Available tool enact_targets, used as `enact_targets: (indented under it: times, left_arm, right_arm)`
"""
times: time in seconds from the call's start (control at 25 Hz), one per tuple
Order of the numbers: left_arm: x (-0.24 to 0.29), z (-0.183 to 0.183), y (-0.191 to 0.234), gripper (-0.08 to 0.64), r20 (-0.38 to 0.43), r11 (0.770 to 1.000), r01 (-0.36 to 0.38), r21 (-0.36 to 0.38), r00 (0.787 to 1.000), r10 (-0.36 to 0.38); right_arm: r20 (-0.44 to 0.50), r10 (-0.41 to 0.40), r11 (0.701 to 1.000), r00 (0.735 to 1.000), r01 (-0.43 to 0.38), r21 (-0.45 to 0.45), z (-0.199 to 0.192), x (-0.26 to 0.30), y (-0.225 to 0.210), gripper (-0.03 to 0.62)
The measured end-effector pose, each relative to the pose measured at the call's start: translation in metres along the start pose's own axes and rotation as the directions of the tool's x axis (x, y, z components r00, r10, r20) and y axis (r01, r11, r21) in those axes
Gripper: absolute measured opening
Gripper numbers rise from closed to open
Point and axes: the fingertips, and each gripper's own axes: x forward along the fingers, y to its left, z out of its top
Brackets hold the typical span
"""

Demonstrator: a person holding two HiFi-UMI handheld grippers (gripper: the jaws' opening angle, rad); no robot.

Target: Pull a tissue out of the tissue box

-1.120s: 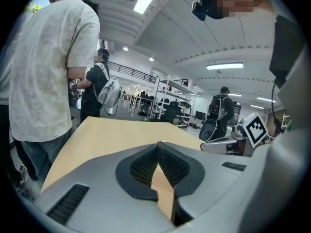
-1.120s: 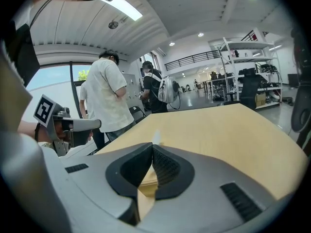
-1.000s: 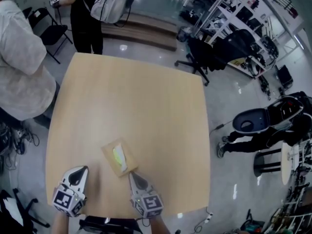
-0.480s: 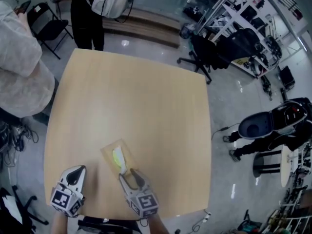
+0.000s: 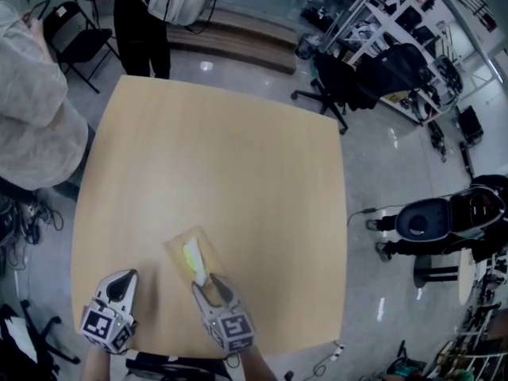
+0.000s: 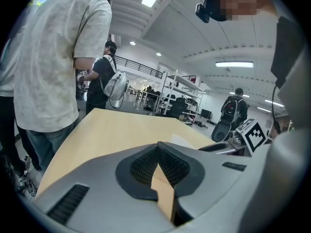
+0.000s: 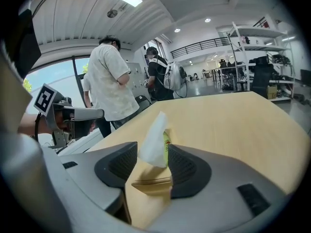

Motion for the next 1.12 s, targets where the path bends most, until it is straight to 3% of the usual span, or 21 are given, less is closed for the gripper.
enact_targets:
  times: [0.44,0.52,1.12]
  left_arm:
    - [0.009,0.004,0.001,0.008,0.002,1.0,0.0,0.003,1.0,0.0]
    - [0.011,0.003,0.0,0.008,0.001,1.0,0.003,0.015,1.0,-0.003]
    - [0.014,0.009,-0.005,0.008,0.024,1.0,0.002,0.024,1.0,-0.003]
  right_arm:
    - [-0.027,-0.044,0.999,0.999,0.044,-0.001,0.0,0.002,-0.017,0.101]
    - [-0.026,-0.06,0.998,0.998,0.06,-0.005,0.001,0.002,-0.022,0.032]
    - [-0.011,-0.051,0.999,0.999,0.051,0.0,0.003,-0.002,-0.026,0.011]
